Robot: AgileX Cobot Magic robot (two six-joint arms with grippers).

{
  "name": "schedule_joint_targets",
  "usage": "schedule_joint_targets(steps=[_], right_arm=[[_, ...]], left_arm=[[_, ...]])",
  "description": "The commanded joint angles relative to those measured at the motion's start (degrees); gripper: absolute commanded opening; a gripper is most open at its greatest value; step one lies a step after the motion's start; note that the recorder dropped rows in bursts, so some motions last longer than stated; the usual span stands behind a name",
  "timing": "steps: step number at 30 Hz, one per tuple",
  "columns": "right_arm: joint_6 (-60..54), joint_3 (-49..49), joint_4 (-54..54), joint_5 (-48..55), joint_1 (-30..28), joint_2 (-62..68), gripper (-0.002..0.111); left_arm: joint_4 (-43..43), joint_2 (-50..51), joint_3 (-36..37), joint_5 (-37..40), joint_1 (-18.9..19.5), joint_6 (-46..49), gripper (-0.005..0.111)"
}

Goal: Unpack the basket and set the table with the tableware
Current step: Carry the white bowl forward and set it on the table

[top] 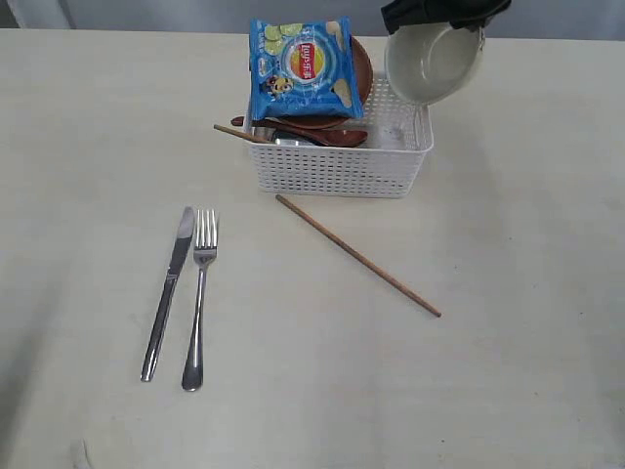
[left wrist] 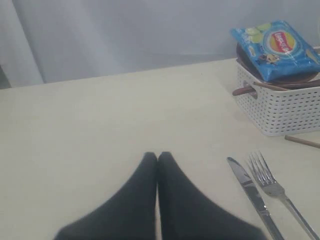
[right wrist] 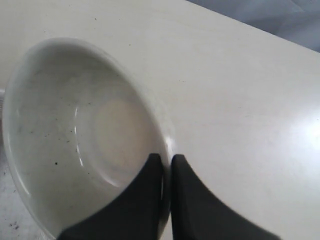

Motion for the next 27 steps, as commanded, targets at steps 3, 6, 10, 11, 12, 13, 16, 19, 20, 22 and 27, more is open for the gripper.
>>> schedule_joint_targets(steps=[3, 6, 10, 11, 12, 13, 16, 19, 20, 22, 27], right_arm=[[-1.5, -0.4, 1.0, 0.4, -0.3, -4.0, -0.001], [-4.8, -0.4, 5.0, 1.3, -1.2, -5.8, -0.001], [-12.8, -0.4, 13.6, 3.8, -3.3, -7.2, -0.001], [-15.1, -0.3, 16.2, 4.7, -3.8, -7.4, -0.001], [-16.9, -0.3, 18.7, 5.6, -4.2, -7.6, -0.001], [-18.1, -0.3, 20.4, 6.1, -4.5, -7.8, -0.001], [-25.5, 0.6, 29.9, 7.7, -6.1, -7.8, -0.001], [-31.4, 5.5, 38.0, 7.1, -6.9, -7.8, -0.001], [-32.0, 6.5, 38.6, 7.0, -6.9, -7.8, -0.001], [-33.9, 10.4, 40.3, 5.3, -6.9, -8.4, -0.001], [-39.1, 19.3, 46.2, 0.1, -6.9, -14.8, -0.001]], left_arm=[[0.3, -0.2, 0.1, -0.5, 0.0, -0.2, 0.000], [0.3, -0.2, 0.1, -0.5, 0.0, -0.2, 0.000], [0.3, -0.2, 0.1, -0.5, 0.0, -0.2, 0.000], [0.3, -0.2, 0.1, -0.5, 0.0, -0.2, 0.000], [0.3, -0.2, 0.1, -0.5, 0.0, -0.2, 0.000], [0.3, -0.2, 0.1, -0.5, 0.0, -0.2, 0.000], [0.3, -0.2, 0.1, -0.5, 0.0, -0.2, 0.000], [0.3, -0.2, 0.1, -0.5, 0.0, -0.2, 0.000], [0.3, -0.2, 0.1, -0.5, 0.0, -0.2, 0.000], [0.3, -0.2, 0.1, -0.5, 0.0, -0.2, 0.000], [0.3, -0.2, 0.1, -0.5, 0.0, -0.2, 0.000]])
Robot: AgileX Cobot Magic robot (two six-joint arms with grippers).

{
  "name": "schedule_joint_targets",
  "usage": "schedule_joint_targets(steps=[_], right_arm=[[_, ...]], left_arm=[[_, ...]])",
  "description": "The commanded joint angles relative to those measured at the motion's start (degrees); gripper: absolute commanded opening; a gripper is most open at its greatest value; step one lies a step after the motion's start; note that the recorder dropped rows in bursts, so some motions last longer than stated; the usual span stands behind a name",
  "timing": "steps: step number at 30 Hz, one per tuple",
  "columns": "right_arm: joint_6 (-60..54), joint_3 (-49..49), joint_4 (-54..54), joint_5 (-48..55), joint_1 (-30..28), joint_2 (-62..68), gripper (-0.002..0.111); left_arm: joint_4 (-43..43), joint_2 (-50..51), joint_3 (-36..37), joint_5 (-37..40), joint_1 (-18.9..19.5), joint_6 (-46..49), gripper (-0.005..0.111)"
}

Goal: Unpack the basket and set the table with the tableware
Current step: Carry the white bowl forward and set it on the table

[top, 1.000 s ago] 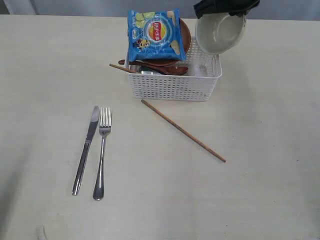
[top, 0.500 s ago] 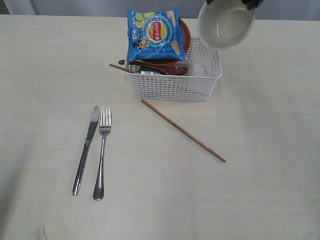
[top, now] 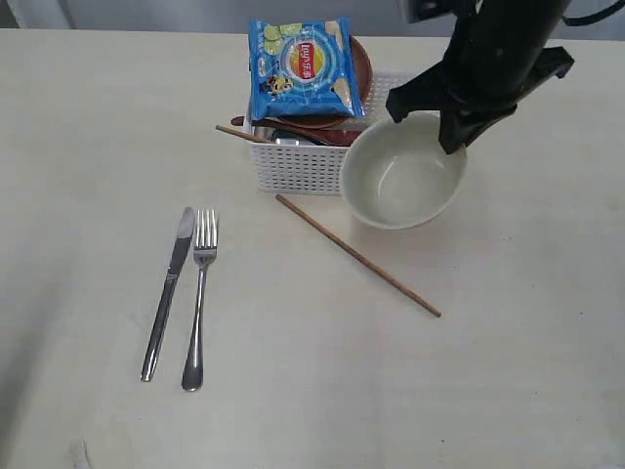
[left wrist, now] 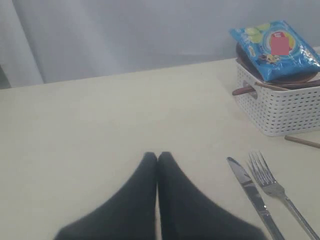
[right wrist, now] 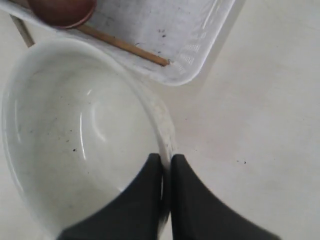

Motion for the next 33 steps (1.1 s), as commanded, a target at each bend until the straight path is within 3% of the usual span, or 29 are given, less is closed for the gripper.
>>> schedule_joint_targets(steps=[1, 7, 11, 14, 20, 33], right_arm=[[-8.3, 4.3, 9.1, -1.3, -0.4, -4.3, -0.001], [-22.8, 19.1, 27.5, -7.2, -0.3, -4.5, -0.001], [-28.4, 24.1, 33.3, -10.4, -0.3, -4.2, -0.001], [-29.5, 24.2, 35.4, -10.4, -0.1, -4.2, -0.001], [-29.8, 24.5, 35.5, -10.7, 6.9, 0.0, -0.001], [-29.8, 24.5, 35.4, -14.2, 7.3, 2.2, 0.000]], left_arm=[[0.3, -0.2, 0.1, -0.5, 0.0, -0.2, 0.000], [0.3, -0.2, 0.1, -0.5, 0.0, -0.2, 0.000], [0.3, -0.2, 0.1, -0.5, 0.0, -0.2, 0.000], [0.3, -0.2, 0.1, -0.5, 0.0, -0.2, 0.000], [0.3, -0.2, 0.1, -0.5, 0.0, -0.2, 0.000], [0.3, -0.2, 0.1, -0.5, 0.0, -0.2, 0.000]])
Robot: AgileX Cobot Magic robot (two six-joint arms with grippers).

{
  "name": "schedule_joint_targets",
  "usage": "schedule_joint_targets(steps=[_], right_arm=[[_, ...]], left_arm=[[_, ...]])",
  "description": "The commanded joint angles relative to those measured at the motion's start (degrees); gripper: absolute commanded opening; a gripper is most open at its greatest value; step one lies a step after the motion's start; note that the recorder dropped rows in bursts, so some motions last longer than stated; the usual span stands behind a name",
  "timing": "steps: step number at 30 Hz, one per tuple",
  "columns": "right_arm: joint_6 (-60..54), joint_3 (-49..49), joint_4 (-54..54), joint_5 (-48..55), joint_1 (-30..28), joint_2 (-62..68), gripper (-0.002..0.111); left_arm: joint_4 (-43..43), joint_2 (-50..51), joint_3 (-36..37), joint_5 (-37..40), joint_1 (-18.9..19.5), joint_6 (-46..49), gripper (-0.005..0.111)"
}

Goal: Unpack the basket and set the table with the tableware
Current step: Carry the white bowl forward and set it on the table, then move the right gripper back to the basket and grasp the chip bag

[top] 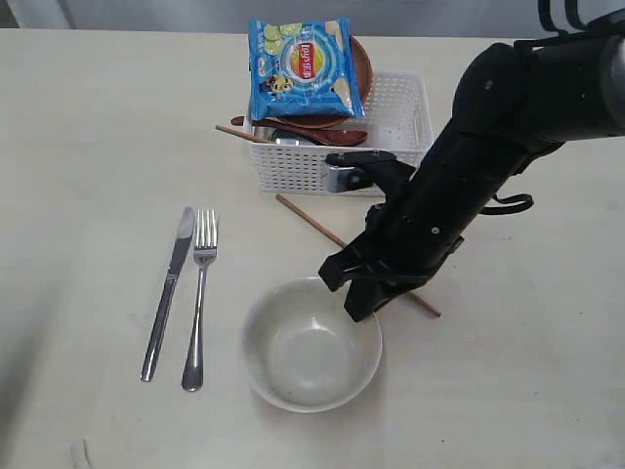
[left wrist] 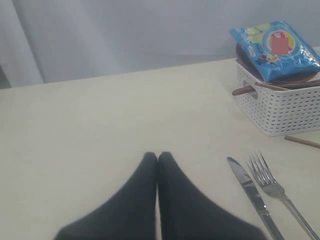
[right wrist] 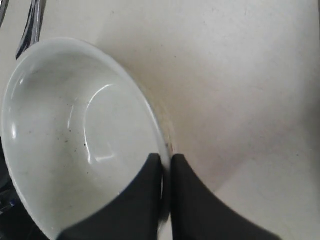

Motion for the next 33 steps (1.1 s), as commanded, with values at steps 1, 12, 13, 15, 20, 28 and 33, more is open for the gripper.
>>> schedule_joint_targets(steps=[1, 12, 13, 15, 20, 28, 33], right_arm=[[-0.7, -0.1, 0.4, -1.8, 0.1, -0.2, 0.000], [0.8, -0.1, -1.2, -1.7, 0.1, -0.2, 0.051], [1.0, -0.1, -1.2, -1.8, 0.1, -0.2, 0.056], [1.0, -0.2, -1.4, -1.8, 0.1, -0.2, 0.059], [5.0, -4.3, -6.7, 0.5, -0.2, -0.4, 0.057], [11.5, -13.4, -14.2, 2.3, -0.2, -4.3, 0.057], [18.1, -18.7, -20.7, -0.8, -0.2, -6.0, 0.057]], left_arm=[[0.3, -0.2, 0.1, -0.5, 0.0, -0.2, 0.000], [0.3, -0.2, 0.1, -0.5, 0.0, -0.2, 0.000], [0.3, -0.2, 0.1, -0.5, 0.0, -0.2, 0.000], [0.3, -0.2, 0.1, -0.5, 0.0, -0.2, 0.000], [0.3, -0.2, 0.1, -0.5, 0.0, -0.2, 0.000], [0.3, -0.2, 0.1, -0.5, 0.0, -0.2, 0.000], [0.3, -0.2, 0.1, -0.5, 0.0, -0.2, 0.000]])
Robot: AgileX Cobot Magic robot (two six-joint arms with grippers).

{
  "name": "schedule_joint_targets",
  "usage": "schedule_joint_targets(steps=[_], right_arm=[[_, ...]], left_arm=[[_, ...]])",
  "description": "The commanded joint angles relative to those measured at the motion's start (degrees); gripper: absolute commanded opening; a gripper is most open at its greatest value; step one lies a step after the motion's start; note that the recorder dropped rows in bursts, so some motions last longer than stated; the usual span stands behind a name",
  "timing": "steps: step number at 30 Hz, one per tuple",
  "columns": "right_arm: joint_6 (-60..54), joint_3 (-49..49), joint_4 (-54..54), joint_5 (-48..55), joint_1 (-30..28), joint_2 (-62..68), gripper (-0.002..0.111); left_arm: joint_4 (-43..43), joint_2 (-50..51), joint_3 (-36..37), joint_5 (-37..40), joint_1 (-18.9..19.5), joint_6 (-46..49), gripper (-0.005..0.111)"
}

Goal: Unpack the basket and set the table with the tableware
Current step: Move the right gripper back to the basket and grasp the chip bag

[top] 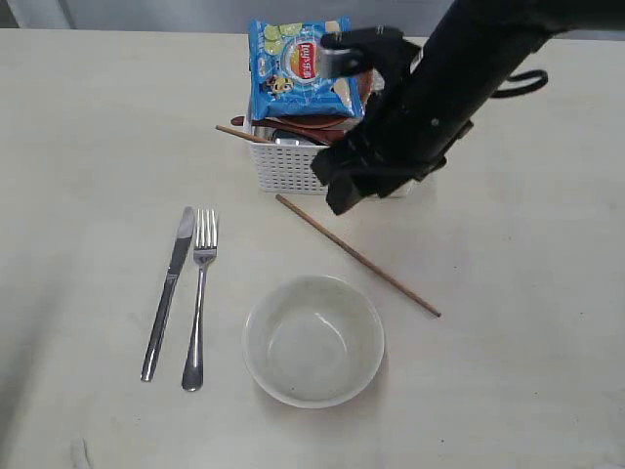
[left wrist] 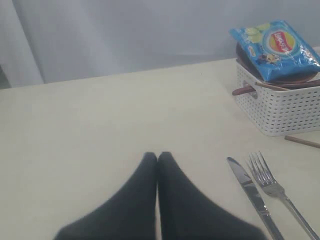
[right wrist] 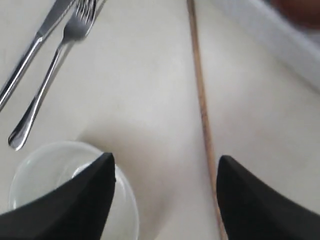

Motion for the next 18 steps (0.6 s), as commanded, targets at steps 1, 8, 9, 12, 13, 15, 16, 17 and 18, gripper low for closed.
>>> schedule_joint_targets(steps=[1, 8, 9, 12, 13, 15, 16, 17, 18], right_arm=[[5.8, -4.4, -5.7, -2.9, -0.2, -1.3, 0.057], [14.7, -7.2, -13.7, -11.5, -1.0, -1.2, 0.057], [15.1, -7.2, -13.7, -12.5, -1.7, -1.1, 0.057], [16.4, -7.4, -13.5, -13.7, -4.5, -0.6, 0.057], [16.4, -7.5, -13.1, -13.9, -5.8, -0.3, 0.057], [16.4, -7.5, -12.4, -14.4, -8.3, 0.5, 0.057], [16.4, -7.5, -11.6, -14.6, -9.3, 0.8, 0.057], [16.4, -7.5, -10.9, -15.0, -10.5, 1.3, 0.057], [15.8, -7.5, -9.7, -15.5, -11.6, 1.7, 0.057]], left_arm=[[0.3, -0.2, 0.1, -0.5, 0.0, -0.2, 0.000], [0.3, -0.2, 0.1, -0.5, 0.0, -0.2, 0.000], [0.3, -0.2, 0.1, -0.5, 0.0, -0.2, 0.000], [0.3, -0.2, 0.1, -0.5, 0.0, -0.2, 0.000], [0.3, -0.2, 0.1, -0.5, 0.0, -0.2, 0.000], [0.3, -0.2, 0.1, -0.5, 0.0, -0.2, 0.000], [0.3, -0.2, 0.1, -0.5, 0.0, -0.2, 0.000], [0.3, -0.2, 0.1, -0.5, 0.0, -0.2, 0.000], [0.3, -0.2, 0.1, -0.5, 0.0, -0.2, 0.000]])
